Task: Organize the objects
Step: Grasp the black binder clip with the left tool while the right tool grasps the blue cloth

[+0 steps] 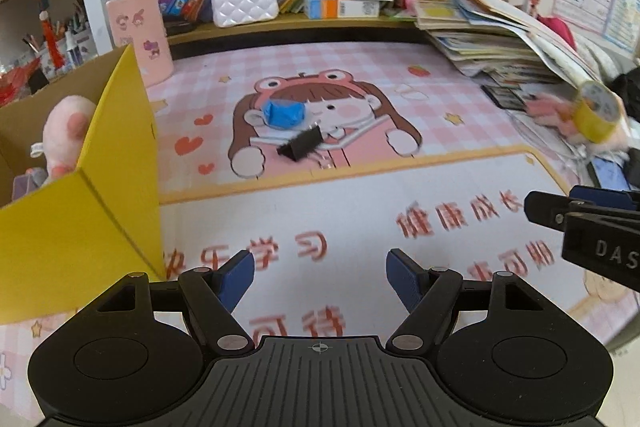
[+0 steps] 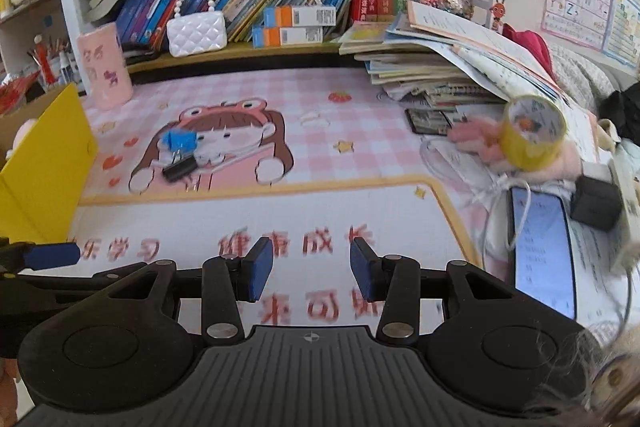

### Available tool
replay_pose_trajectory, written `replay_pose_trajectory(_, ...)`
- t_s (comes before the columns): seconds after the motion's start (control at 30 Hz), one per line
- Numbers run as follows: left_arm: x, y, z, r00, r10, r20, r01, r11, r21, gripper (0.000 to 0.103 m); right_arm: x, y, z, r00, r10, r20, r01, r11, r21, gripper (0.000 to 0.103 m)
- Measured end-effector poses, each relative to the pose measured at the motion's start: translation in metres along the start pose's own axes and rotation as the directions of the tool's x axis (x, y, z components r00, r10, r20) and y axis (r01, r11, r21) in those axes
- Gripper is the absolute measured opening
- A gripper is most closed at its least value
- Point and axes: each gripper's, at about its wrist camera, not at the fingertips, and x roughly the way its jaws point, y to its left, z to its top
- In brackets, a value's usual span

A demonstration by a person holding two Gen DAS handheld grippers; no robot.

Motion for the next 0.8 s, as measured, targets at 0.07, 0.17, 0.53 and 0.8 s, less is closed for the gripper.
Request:
replay_pose_trajectory(0.07, 0.007, -0.004, 0.005, 1.0, 0.02, -0.004, -0.02, 1.0, 0.0, 0.075, 0.007, -0.003, 0.006, 1.0, 0.014, 0.001, -0.014, 1.0, -0.012, 0.04)
replay_pose_trajectory(0.17, 0.017, -0.009, 0.014, 0.999, 0.042, -0.01, -0.042, 0.999, -0.013, 0.074, 0.018, -0.009, 0.015, 0.999, 0.04, -0.005, -0.04, 0.999, -0.018, 0.045)
replay_pose_trajectory(0.53, 0.055, -0.024, 0.038, 0.994, 0.11, -0.028, -0.111, 0.991, -0.075, 0.074, 0.059, -0.032, 0.045, 0.995, 0.095, -0.026, -0.095, 0.995, -0.014, 0.047)
replay_pose_trajectory(0.8, 0.092, -0.023, 0.062, 0.98, 0.196, -0.018, -0.197, 0.968, -0.156, 0.073, 0.078, -0.041, 0.056, 0.993, 0.105, -0.049, -0.107, 0.994, -0.033, 0.051)
